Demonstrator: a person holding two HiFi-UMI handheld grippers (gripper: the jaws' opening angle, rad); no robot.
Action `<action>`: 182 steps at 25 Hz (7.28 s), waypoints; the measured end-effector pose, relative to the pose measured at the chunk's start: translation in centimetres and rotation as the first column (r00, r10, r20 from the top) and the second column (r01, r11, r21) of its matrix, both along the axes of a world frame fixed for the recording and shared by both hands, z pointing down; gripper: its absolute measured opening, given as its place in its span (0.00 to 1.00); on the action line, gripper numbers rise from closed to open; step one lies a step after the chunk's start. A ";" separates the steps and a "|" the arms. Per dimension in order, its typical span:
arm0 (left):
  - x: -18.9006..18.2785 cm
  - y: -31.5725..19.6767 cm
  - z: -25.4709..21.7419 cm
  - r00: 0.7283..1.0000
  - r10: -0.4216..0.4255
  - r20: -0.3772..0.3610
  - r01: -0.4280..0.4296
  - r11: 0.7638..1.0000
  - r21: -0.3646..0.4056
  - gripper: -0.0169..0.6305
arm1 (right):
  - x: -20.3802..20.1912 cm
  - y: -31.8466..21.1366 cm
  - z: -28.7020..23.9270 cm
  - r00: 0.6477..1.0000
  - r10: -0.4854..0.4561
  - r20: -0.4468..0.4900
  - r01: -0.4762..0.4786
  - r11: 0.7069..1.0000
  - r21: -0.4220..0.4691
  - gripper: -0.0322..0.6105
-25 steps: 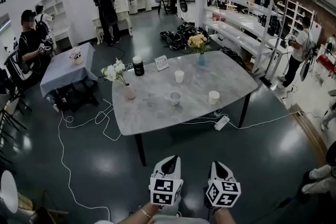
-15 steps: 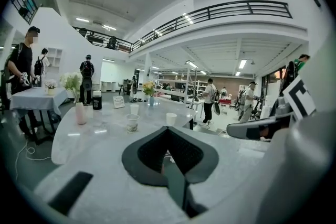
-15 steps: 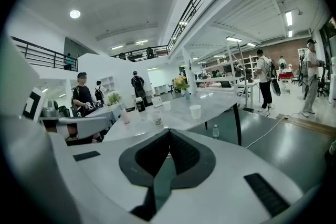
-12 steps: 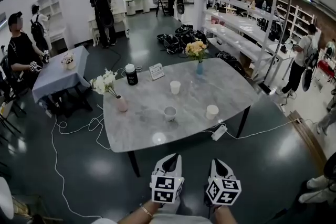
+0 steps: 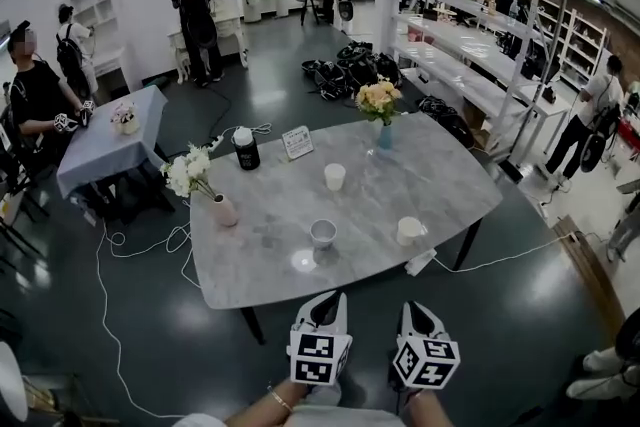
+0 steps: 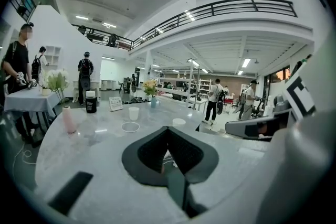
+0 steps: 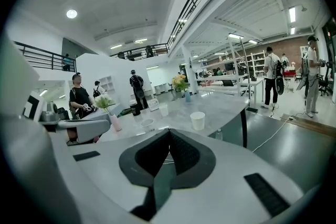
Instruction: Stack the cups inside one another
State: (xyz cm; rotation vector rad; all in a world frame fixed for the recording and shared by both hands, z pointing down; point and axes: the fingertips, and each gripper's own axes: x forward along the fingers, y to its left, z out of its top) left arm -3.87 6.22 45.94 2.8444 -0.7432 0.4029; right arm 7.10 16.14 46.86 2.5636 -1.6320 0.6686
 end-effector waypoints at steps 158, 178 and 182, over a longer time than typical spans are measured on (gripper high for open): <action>-5.7 -15.9 16.7 0.761 -0.576 0.300 0.647 0.712 -0.274 0.02 | -2.4 -30.8 14.2 0.767 -0.639 0.052 0.629 0.735 -0.255 0.46; -6.2 -17.1 16.8 0.760 -0.581 0.291 0.648 0.708 -0.280 0.02 | -2.3 -31.9 13.6 0.787 -0.616 0.034 0.609 0.766 -0.207 0.45; -6.0 -17.4 16.8 0.765 -0.576 0.289 0.643 0.713 -0.281 0.02 | -2.0 -32.0 13.5 0.791 -0.610 0.034 0.604 0.771 -0.202 0.45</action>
